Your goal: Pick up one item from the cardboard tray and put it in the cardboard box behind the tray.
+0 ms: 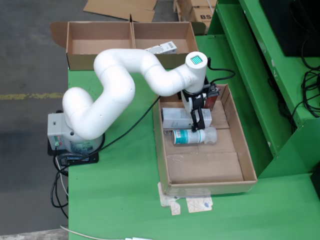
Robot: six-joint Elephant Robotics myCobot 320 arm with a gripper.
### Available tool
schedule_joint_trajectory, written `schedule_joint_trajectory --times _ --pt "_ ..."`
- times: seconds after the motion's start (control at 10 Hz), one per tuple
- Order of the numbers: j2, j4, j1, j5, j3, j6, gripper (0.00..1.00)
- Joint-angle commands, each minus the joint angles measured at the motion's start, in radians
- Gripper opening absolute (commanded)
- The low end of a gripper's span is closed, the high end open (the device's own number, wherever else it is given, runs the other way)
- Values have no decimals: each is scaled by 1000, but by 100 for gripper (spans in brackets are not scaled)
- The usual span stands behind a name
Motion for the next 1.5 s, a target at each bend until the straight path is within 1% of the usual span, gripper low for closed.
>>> schedule_joint_trajectory --times 0.0,0.4,1.0,1.3,1.4 --pt "-11 -4 -57 27 80 -22 100" --pt "-51 -33 -67 40 133 -34 100" --pt "-63 -54 -33 34 153 -38 100" --pt "26 1 66 -13 31 -9 100" --pt "26 1 66 -13 31 -9 100"
